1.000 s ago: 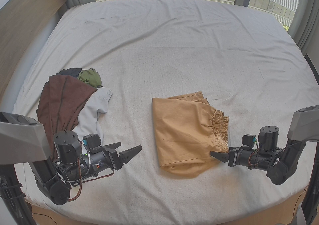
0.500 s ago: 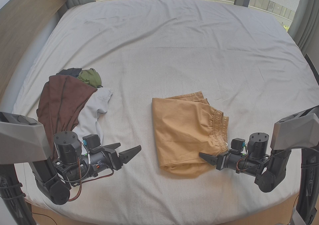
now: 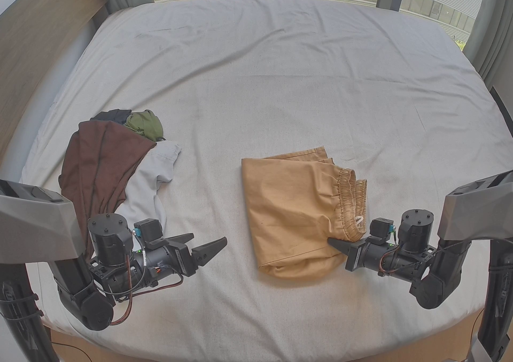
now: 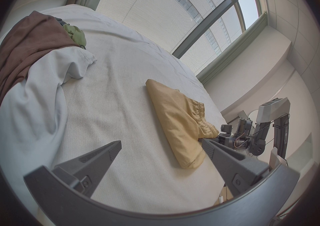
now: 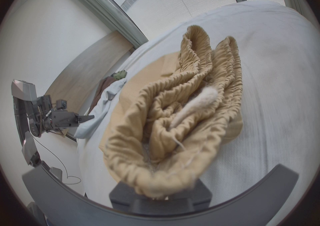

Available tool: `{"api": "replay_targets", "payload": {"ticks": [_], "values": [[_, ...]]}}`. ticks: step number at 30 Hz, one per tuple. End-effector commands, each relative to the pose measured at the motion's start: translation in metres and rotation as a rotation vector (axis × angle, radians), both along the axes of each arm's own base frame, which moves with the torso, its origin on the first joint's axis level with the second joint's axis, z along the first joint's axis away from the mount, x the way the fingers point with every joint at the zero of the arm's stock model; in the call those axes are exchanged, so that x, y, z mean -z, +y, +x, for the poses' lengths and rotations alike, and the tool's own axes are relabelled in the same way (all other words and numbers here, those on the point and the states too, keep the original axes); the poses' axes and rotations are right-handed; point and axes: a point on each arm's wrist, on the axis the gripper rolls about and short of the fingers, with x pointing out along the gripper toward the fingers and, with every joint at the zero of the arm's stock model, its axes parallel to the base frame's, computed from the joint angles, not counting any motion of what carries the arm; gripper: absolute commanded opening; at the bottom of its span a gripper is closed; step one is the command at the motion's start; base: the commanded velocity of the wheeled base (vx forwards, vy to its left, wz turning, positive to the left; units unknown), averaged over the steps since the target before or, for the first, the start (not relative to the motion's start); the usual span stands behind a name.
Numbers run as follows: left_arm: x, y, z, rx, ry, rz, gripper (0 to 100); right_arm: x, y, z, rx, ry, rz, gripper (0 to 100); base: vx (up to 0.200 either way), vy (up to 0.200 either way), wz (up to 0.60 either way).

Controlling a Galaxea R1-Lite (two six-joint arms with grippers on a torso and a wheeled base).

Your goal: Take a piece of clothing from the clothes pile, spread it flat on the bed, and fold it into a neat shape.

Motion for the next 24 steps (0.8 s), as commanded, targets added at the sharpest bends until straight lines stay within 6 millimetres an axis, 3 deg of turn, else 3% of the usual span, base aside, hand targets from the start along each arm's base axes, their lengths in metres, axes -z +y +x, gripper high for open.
{"api": "replay_targets", "payload": {"ticks": [1,5,14,24], "values": [[-0.001,0.002,0.0,-0.006,-0.002,0.0,100,-0.036,0.004,-0.005,-0.013,-0.095,0.057,0,0.0,0.0,0.0],[-0.008,0.009,-0.001,-0.026,-0.019,-0.009,100,-0.056,0.005,-0.003,-0.012,-0.158,0.089,0,0.0,0.0,0.0],[-0.007,0.014,-0.008,-0.034,0.0,-0.002,100,-0.078,0.016,0.007,-0.032,-0.238,0.126,0,0.0,0.0,0.0],[-0.015,0.031,-0.001,-0.098,-0.031,-0.013,100,-0.138,0.026,0.027,-0.039,-0.293,0.152,0,0.0,0.0,0.0]]}}
